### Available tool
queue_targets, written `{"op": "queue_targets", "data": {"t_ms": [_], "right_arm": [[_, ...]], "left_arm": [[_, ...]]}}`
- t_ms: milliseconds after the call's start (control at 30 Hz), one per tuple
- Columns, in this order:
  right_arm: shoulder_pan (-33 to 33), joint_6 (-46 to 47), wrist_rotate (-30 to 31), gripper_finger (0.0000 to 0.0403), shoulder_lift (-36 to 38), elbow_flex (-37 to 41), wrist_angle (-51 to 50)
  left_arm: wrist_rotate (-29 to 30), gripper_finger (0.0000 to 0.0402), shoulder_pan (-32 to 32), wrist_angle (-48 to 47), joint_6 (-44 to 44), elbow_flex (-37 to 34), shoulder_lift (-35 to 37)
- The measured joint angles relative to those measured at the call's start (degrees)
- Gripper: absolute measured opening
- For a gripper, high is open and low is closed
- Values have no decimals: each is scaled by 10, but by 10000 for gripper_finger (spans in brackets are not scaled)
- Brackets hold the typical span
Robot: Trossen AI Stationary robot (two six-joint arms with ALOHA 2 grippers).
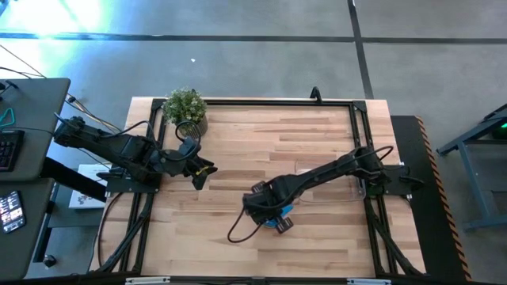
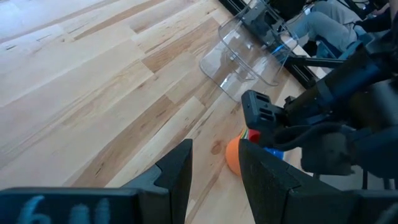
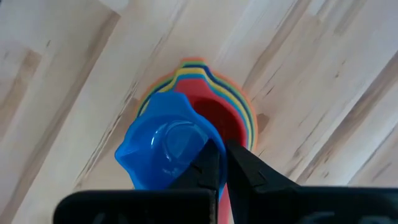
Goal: Nest measuring cups in basket
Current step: Stack the dark blue measuring cup on top of the red measuring cup
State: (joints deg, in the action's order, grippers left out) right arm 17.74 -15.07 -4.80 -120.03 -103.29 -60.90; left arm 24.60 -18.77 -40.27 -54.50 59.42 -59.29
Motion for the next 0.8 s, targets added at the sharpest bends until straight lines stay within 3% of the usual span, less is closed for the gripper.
{"op": "queue_targets", "data": {"t_ms": [467, 800], "right_arm": [[-1, -3, 2, 2, 0, 7, 21], [-1, -19, 3, 49, 0, 7, 21]], "left_arm": [[0, 122, 0, 0, 0, 0, 0], [0, 122, 0, 0, 0, 0, 0]]}}
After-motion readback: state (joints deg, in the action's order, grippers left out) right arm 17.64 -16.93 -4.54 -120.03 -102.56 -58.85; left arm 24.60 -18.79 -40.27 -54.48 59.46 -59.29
